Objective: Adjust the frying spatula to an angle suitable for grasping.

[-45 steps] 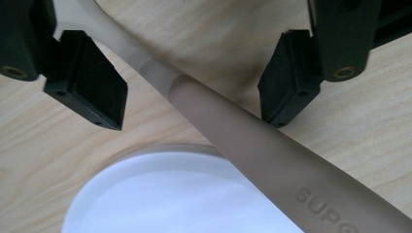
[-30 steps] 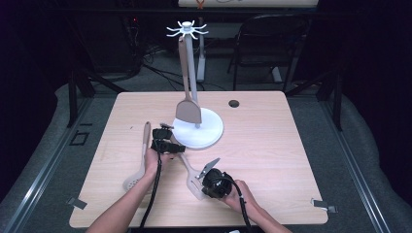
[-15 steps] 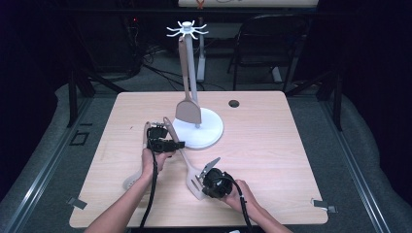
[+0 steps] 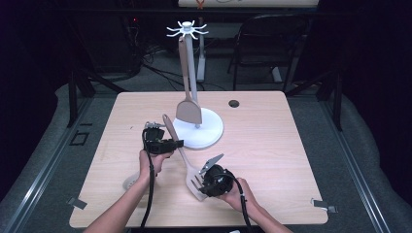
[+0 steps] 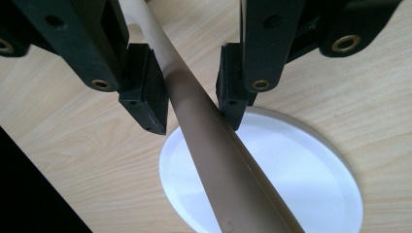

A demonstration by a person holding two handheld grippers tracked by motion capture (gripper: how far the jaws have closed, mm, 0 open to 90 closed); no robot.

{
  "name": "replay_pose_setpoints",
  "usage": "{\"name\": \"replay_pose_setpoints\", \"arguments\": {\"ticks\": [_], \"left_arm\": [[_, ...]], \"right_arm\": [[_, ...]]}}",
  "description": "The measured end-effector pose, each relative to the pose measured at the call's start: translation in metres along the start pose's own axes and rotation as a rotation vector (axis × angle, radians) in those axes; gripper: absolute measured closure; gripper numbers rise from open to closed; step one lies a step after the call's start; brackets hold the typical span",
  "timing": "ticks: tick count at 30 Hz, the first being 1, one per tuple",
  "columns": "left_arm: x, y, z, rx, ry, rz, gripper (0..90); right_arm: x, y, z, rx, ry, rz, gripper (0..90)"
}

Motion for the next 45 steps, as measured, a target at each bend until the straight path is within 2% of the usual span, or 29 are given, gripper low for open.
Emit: {"name": "replay_pose_setpoints", "arguments": {"ticks": [3,5,6,8,12,16,25,26,29,30,31,33,35,38,42,45], "left_arm": [[0.0,-0.003,-0.002,0.002,-0.01,0.006,66.2],[-0.001,-0.005,-0.003,0.003,-0.017,0.01,66.5],[-0.001,-0.006,-0.003,0.002,-0.019,0.015,66.6],[-0.001,-0.007,-0.004,0.005,-0.022,0.022,66.7],[-0.001,-0.008,-0.005,0.012,-0.03,0.026,66.7],[-0.001,-0.008,-0.006,0.015,-0.027,0.03,66.8],[-0.002,-0.009,-0.007,0.028,-0.033,0.036,67.2],[-0.002,-0.01,-0.008,0.039,-0.039,0.047,67.3],[-0.002,-0.011,-0.009,0.044,-0.037,0.054,67.2],[-0.001,-0.012,-0.01,0.055,-0.049,0.057,67.1],[-0.001,-0.012,-0.01,0.055,-0.049,0.057,67.1],[0.0,-0.012,-0.011,0.054,-0.061,0.067,67.0],[0.001,-0.013,-0.01,0.057,-0.064,0.069,65.4],[0.004,-0.014,-0.008,0.063,-0.062,0.074,65.2],[0.009,-0.015,-0.002,0.082,-0.062,0.055,68.0],[0.01,-0.015,0.0,0.071,-0.079,0.057,68.8]], "right_arm": [[-0.011,-0.004,-0.003,0.026,-0.042,0.04,65.1],[-0.017,-0.006,-0.003,0.042,-0.05,0.047,64.6],[-0.02,-0.007,-0.002,0.046,-0.066,0.07,64.5],[-0.023,-0.009,-0.002,0.055,-0.059,0.066,64.2],[-0.04,-0.018,0.003,0.087,-0.079,0.105,63.6],[-0.054,-0.022,0.01,0.114,-0.083,0.113,63.6],[-0.075,-0.021,0.022,0.13,-0.095,0.114,64.1],[-0.079,-0.021,0.025,0.132,-0.105,0.119,67.9],[-0.079,-0.023,0.026,0.144,-0.092,0.118,72.2],[-0.079,-0.025,0.027,0.132,-0.108,0.14,74.4],[-0.079,-0.025,0.027,0.132,-0.108,0.14,74.4],[-0.078,-0.026,0.026,0.117,-0.117,0.172,75.5],[-0.078,-0.025,0.027,0.12,-0.141,0.194,76.0],[-0.077,-0.026,0.026,0.119,-0.14,0.197,76.2],[-0.077,-0.026,0.026,0.118,-0.14,0.204,76.3],[-0.076,-0.027,0.027,0.107,-0.15,0.219,76.1]]}}
Point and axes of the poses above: each handheld gripper's, and its own axes: z roughly forward along the jaws, x roughly out of its underside, y roughly to its left, the point moved 6 cm from there along z, roughly forward along the jaws, and after that the axes turned 10 degrees about x, right-handed, at the moved point
